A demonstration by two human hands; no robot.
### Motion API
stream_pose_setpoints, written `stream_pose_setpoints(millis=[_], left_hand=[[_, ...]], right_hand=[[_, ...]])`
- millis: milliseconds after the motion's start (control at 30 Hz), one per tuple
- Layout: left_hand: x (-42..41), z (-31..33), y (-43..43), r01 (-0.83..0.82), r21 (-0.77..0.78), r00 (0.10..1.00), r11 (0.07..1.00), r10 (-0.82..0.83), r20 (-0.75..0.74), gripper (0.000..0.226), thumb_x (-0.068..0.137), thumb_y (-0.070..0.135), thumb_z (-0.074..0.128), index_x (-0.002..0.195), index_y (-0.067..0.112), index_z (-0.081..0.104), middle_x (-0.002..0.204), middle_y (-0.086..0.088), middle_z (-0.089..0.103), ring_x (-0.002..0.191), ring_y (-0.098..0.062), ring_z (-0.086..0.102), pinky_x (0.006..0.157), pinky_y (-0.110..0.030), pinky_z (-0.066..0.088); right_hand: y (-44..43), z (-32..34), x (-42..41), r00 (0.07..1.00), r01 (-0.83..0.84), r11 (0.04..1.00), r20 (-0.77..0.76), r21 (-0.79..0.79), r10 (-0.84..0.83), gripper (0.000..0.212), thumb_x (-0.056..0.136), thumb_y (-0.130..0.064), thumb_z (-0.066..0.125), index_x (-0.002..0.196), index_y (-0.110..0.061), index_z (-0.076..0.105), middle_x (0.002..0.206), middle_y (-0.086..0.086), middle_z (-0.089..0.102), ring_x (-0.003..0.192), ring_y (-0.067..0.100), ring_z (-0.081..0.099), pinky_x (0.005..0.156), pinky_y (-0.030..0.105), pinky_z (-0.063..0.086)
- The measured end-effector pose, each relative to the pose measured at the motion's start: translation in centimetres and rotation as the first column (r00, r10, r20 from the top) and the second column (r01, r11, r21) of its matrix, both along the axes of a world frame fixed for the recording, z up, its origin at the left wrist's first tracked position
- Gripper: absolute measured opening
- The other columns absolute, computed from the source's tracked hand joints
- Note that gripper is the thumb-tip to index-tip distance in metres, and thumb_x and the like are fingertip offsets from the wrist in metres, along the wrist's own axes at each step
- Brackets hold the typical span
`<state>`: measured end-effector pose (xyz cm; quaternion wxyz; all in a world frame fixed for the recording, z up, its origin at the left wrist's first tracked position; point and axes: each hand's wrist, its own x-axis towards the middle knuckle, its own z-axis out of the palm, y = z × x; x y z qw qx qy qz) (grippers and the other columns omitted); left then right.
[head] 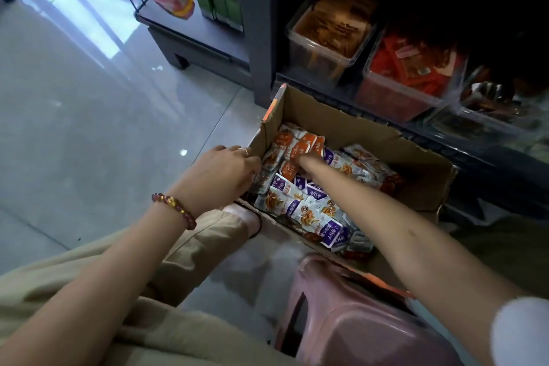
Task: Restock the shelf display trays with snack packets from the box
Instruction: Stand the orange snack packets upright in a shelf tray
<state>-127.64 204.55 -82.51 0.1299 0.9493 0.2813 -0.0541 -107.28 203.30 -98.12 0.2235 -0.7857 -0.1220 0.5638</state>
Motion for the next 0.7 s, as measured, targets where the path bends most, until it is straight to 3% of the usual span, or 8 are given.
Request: stream_pose_setpoints(millis=[100, 167, 267, 367, 433, 500, 600, 700], left_hand=[[-0.4, -0.5, -0.2, -0.006, 0.007, 1.0, 1.0, 0.006, 0.011, 0.011, 0.086, 0.016, 0.059, 0.095, 0.015, 0.066, 0.086, -0.004, 0.064, 0.081, -0.026, 0.062, 0.069, -0.036, 0.045], [-0.8, -0.8, -0.4, -0.022, -0.007, 1.0, 1.0, 0.022, 0.009, 0.009, 0.085, 0.015, 0.061, 0.093, 0.015, 0.065, 0.084, -0.004, 0.064, 0.079, -0.027, 0.062, 0.068, -0.035, 0.044], [-1.2, -1.1, -0.6, -0.03, -0.039, 1.0, 0.999, 0.03, 0.002, 0.008, 0.087, 0.016, 0.058, 0.092, 0.015, 0.064, 0.084, -0.004, 0.064, 0.08, -0.027, 0.061, 0.069, -0.036, 0.044], [-1.2, -1.2, -0.6, -0.034, -0.051, 0.999, 0.998, 0.034, -0.01, 0.011, 0.089, 0.018, 0.055, 0.096, 0.015, 0.063, 0.085, -0.005, 0.064, 0.082, -0.027, 0.06, 0.072, -0.036, 0.044], [-1.2, -1.2, -0.5, -0.04, -0.056, 0.999, 0.998, 0.039, -0.007, 0.013, 0.091, 0.019, 0.052, 0.099, 0.016, 0.063, 0.087, -0.004, 0.064, 0.085, -0.026, 0.06, 0.073, -0.036, 0.043], [-1.2, -1.1, -0.4, -0.039, -0.055, 0.999, 0.998, 0.04, 0.005, 0.015, 0.092, 0.02, 0.051, 0.101, 0.018, 0.062, 0.09, -0.002, 0.064, 0.087, -0.024, 0.06, 0.075, -0.035, 0.042], [-1.1, -1.0, -0.4, -0.043, -0.06, 0.999, 0.997, 0.044, 0.003, 0.017, 0.093, 0.022, 0.047, 0.105, 0.02, 0.06, 0.094, 0.0, 0.062, 0.089, -0.022, 0.059, 0.075, -0.031, 0.039], [-1.0, -0.9, -0.4, -0.047, -0.06, 0.999, 0.997, 0.047, -0.014, 0.02, 0.095, 0.023, 0.043, 0.108, 0.021, 0.059, 0.097, 0.002, 0.061, 0.09, -0.019, 0.057, 0.074, -0.027, 0.034]], right_hand=[[-1.1, -0.8, 0.8, 0.989, -0.076, 0.997, 0.131, 0.034, 0.071, 0.048, 0.085, -0.029, 0.071, 0.124, -0.005, 0.056, 0.116, 0.007, 0.062, 0.1, 0.025, 0.062, 0.089, 0.033, 0.052], [-1.9, -1.0, 1.2, 0.994, -0.073, 0.993, 0.085, 0.09, 0.065, 0.043, 0.085, -0.021, 0.07, 0.122, -0.002, 0.059, 0.11, 0.006, 0.061, 0.093, 0.021, 0.061, 0.089, 0.03, 0.05], [-2.0, -1.0, 1.9, 1.0, -0.022, 0.99, -0.013, 0.138, 0.024, 0.037, 0.085, -0.003, 0.066, 0.121, 0.002, 0.057, 0.115, 0.012, 0.06, 0.094, 0.02, 0.056, 0.08, 0.027, 0.048], [-1.3, -0.7, 1.6, 0.999, 0.053, 0.988, -0.022, 0.148, -0.05, 0.035, 0.085, -0.006, 0.068, 0.112, -0.009, 0.047, 0.121, 0.014, 0.058, 0.097, 0.026, 0.06, 0.072, 0.03, 0.05], [-0.9, -0.5, 1.3, 0.994, 0.026, 0.98, 0.103, 0.2, -0.047, 0.043, 0.085, -0.007, 0.068, 0.117, -0.014, 0.039, 0.13, 0.013, 0.053, 0.112, 0.031, 0.057, 0.086, 0.036, 0.049], [-0.5, -0.7, 1.3, 0.964, -0.133, 0.966, 0.257, 0.221, 0.074, 0.059, 0.086, -0.016, 0.068, 0.133, -0.014, 0.034, 0.134, 0.011, 0.051, 0.12, 0.031, 0.052, 0.096, 0.038, 0.044], [-0.2, -1.5, 1.4, 0.849, -0.386, 0.922, 0.406, 0.035, 0.34, 0.052, 0.095, -0.03, 0.054, 0.141, -0.019, 0.031, 0.131, 0.013, 0.053, 0.11, 0.033, 0.058, 0.08, 0.035, 0.047], [-0.1, -2.0, 1.1, 0.739, -0.445, 0.89, 0.522, -0.097, 0.426, 0.029, 0.1, -0.02, 0.039, 0.126, -0.011, 0.051, 0.124, 0.014, 0.059, 0.108, 0.032, 0.058, 0.076, 0.032, 0.044]])
